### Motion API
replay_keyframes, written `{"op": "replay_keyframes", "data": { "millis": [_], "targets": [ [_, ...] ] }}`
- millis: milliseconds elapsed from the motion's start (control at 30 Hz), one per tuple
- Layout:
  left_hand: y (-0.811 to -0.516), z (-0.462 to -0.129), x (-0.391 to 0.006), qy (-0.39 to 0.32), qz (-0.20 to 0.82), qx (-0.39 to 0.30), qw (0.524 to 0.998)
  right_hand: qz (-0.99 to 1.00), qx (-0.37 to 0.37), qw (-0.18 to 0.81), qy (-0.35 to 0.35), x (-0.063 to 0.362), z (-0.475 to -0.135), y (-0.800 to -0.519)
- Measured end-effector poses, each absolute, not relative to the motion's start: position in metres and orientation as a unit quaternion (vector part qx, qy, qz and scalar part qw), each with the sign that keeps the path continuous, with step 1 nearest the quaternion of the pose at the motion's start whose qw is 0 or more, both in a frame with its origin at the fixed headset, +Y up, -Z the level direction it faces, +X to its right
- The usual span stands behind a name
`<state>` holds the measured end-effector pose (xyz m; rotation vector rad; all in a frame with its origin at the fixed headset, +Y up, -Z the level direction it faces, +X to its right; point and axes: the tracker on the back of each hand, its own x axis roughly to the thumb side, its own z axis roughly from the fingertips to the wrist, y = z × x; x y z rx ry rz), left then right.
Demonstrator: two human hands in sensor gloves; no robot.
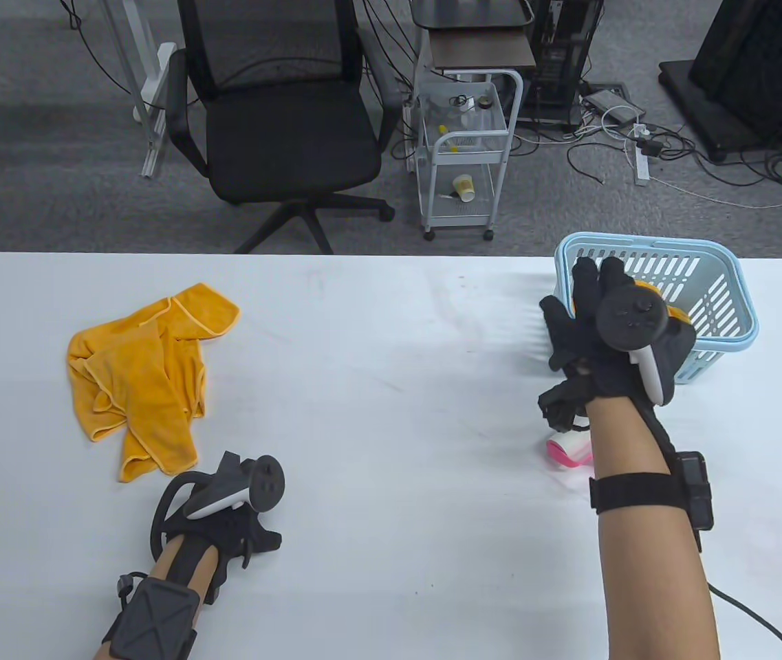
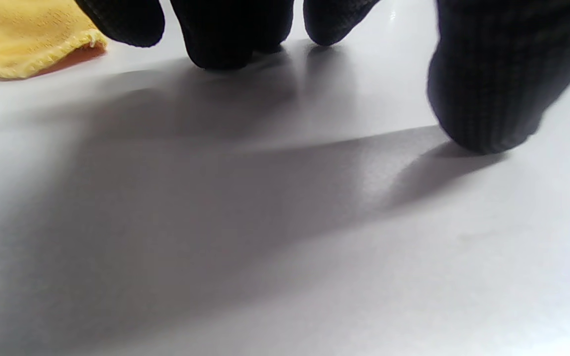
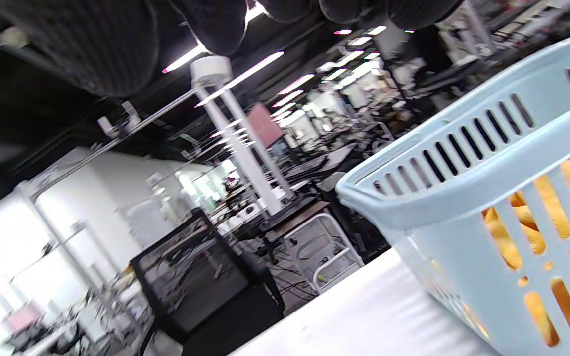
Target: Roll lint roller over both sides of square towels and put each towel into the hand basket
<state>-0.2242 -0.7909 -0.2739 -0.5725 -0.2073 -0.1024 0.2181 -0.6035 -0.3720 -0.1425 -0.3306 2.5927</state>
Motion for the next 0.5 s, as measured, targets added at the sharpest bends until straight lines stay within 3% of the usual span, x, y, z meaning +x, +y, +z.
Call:
{"op": "replay_keyframes", "data": {
  "millis": [333,500],
  "targets": [
    [-0.777,-0.276,-0.243,-0.073,0.013,-0.233,0.97,0.979,0.036,0.172,-0.1,0.168,-0.311,-0.697],
    [-0.755,-0.278,-0.289,0.034,0.024,-0.14,0.989,0.987,0.047,0.127,-0.084,0.171,-0.306,-0.728]
  ]
}}
